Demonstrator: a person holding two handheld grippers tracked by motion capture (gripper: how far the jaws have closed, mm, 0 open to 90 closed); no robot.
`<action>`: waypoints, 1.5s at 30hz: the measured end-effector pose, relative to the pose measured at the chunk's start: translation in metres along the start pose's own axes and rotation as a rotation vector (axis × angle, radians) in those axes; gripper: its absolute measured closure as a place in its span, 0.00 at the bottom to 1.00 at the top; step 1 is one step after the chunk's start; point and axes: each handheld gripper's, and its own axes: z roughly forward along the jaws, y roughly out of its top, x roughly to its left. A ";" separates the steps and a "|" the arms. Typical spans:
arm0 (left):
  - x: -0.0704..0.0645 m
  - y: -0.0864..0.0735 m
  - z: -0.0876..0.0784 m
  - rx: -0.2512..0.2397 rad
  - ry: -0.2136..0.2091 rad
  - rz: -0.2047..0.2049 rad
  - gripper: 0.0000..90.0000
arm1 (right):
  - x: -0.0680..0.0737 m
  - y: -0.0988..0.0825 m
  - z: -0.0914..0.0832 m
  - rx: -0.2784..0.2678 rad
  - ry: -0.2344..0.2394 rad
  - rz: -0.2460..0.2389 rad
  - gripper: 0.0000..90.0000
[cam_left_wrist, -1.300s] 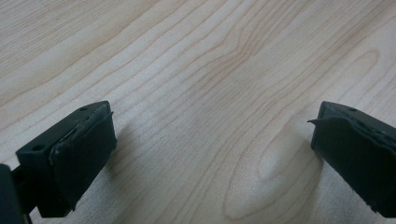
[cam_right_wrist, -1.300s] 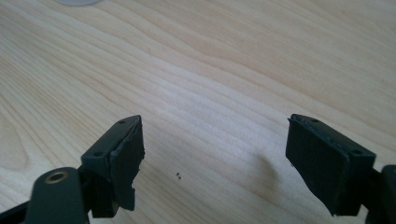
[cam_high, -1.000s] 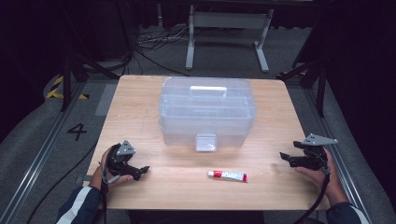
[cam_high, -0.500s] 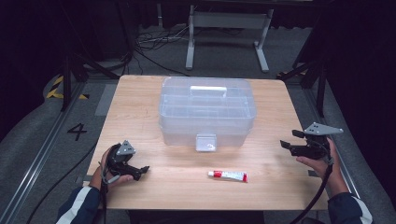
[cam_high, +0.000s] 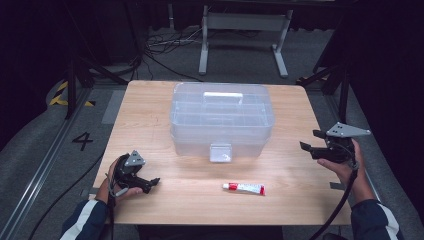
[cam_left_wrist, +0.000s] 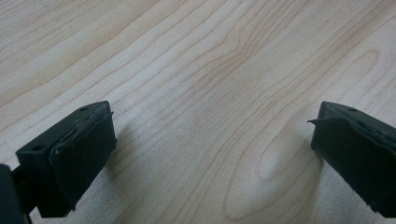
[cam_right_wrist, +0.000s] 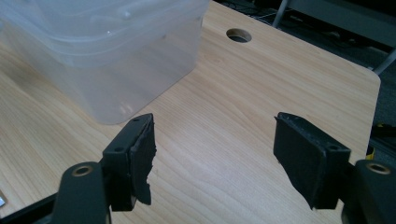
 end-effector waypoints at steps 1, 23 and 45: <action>0.000 0.000 0.000 0.000 0.000 0.000 0.00 | 0.000 0.003 0.000 -0.004 -0.002 -0.001 0.34; 0.000 0.000 0.000 0.000 0.000 0.000 0.00 | 0.003 0.034 0.001 -0.039 -0.005 -0.038 0.30; 0.000 0.000 0.000 0.000 0.000 0.000 0.00 | 0.015 0.078 0.001 -0.107 0.020 -0.094 0.32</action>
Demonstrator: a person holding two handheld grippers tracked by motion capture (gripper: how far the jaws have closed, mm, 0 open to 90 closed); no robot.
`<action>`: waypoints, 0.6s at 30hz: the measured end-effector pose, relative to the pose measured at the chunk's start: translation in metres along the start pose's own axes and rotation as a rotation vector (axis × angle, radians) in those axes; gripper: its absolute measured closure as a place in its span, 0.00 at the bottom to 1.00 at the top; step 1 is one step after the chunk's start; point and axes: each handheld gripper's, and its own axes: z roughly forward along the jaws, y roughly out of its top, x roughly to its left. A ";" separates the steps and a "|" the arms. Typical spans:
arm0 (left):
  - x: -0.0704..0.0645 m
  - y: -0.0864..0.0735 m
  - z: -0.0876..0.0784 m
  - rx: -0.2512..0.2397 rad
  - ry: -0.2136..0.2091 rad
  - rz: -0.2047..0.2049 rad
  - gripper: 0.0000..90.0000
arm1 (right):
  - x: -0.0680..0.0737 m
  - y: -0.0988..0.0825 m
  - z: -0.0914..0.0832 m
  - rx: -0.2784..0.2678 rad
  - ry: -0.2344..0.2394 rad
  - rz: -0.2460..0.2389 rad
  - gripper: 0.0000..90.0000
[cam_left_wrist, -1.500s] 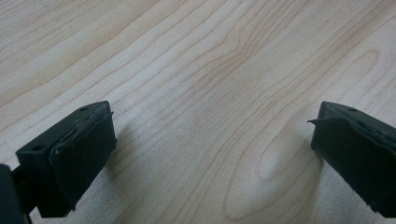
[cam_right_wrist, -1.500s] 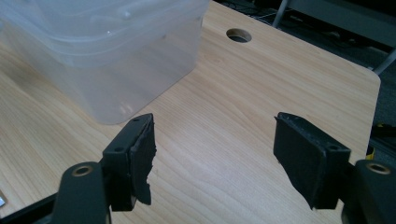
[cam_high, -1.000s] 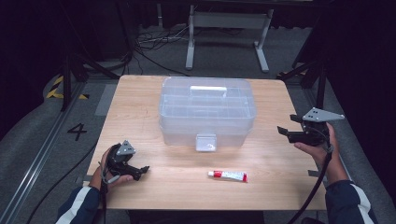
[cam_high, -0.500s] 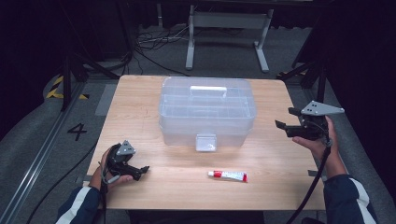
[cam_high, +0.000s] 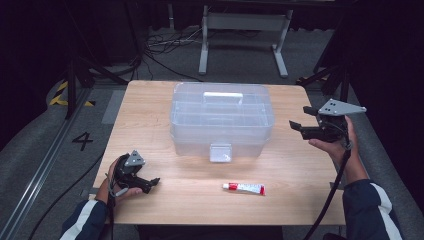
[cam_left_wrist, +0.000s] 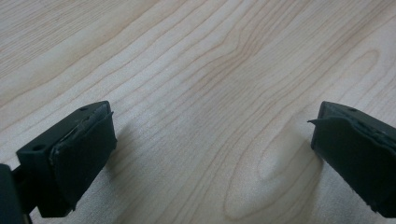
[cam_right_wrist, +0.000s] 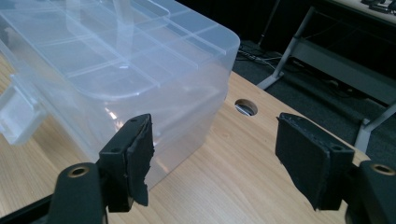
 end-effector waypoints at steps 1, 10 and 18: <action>0.000 0.000 0.000 0.000 0.000 0.000 0.00 | 0.001 0.002 0.001 -0.009 0.003 0.002 0.32; 0.000 0.000 0.000 0.000 0.001 0.001 0.00 | 0.009 0.023 0.011 -0.038 0.033 -0.018 0.33; 0.000 0.000 0.000 -0.001 0.002 0.002 0.01 | 0.024 0.046 0.032 -0.039 0.090 -0.042 0.36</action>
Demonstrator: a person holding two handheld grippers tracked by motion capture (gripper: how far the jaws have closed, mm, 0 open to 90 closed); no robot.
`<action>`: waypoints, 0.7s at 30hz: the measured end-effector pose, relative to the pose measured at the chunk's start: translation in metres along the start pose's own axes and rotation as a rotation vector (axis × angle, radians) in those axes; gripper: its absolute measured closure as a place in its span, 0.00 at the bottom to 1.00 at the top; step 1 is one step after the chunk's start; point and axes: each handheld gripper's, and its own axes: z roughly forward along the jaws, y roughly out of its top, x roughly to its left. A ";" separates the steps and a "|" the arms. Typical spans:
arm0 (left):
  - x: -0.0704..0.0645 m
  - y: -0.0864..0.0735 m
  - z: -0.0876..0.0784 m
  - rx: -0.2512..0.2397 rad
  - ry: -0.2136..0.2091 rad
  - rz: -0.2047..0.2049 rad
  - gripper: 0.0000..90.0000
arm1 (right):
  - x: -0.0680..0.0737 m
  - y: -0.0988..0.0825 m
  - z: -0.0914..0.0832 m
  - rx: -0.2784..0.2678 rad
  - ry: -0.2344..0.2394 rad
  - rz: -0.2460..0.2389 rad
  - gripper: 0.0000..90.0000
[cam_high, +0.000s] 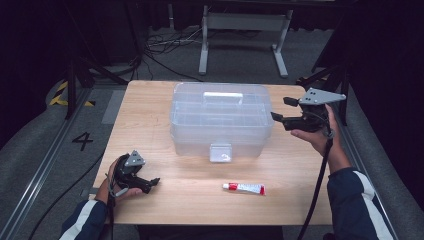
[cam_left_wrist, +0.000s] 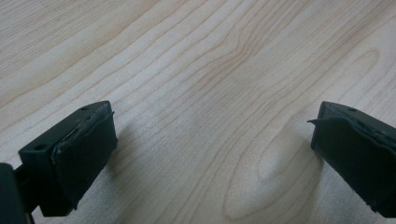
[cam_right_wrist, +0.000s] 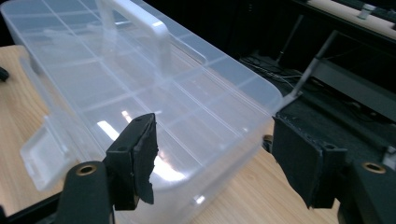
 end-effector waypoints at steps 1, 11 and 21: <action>0.000 0.000 0.000 0.000 0.000 0.000 0.01 | 0.002 0.003 0.003 0.009 -0.004 -0.006 0.36; 0.000 0.000 0.000 -0.001 0.001 0.001 0.01 | 0.015 0.022 0.026 0.036 0.045 -0.043 0.39; 0.000 0.000 0.000 0.000 0.000 0.000 0.01 | 0.021 0.042 0.050 0.071 0.091 -0.070 0.43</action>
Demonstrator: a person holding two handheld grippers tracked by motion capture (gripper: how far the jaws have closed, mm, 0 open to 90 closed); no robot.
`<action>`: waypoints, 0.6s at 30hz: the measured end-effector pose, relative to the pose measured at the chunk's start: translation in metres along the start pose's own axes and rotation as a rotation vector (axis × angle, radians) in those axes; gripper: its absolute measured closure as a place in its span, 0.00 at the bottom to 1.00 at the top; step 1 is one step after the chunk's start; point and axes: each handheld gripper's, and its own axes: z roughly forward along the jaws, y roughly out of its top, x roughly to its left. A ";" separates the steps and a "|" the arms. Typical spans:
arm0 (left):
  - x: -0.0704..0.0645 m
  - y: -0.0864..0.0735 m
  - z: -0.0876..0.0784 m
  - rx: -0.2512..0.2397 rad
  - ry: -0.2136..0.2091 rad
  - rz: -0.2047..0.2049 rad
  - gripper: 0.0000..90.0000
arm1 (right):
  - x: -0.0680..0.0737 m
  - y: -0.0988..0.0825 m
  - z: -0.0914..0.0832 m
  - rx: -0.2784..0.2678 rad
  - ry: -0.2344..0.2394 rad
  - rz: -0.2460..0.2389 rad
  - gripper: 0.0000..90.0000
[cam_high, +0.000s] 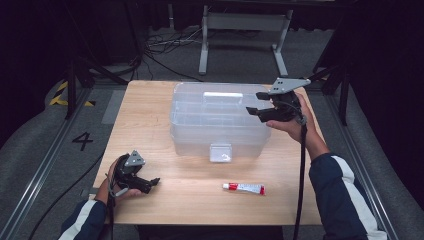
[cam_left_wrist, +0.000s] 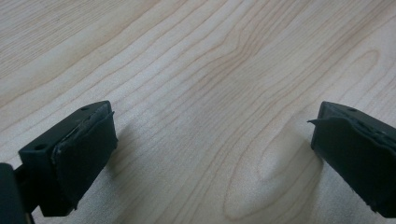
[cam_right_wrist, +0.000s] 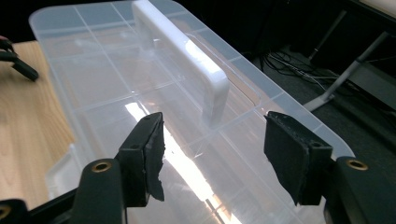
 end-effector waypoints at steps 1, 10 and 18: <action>0.000 0.000 0.000 0.000 0.000 0.000 0.01 | 0.000 0.001 0.002 0.003 0.000 0.002 0.44; 0.000 0.000 0.000 0.000 0.001 -0.002 0.01 | 0.004 0.011 0.020 0.035 0.016 -0.023 0.54; 0.000 0.000 0.000 0.001 0.002 -0.002 0.01 | 0.007 0.016 0.028 0.052 0.009 -0.036 0.57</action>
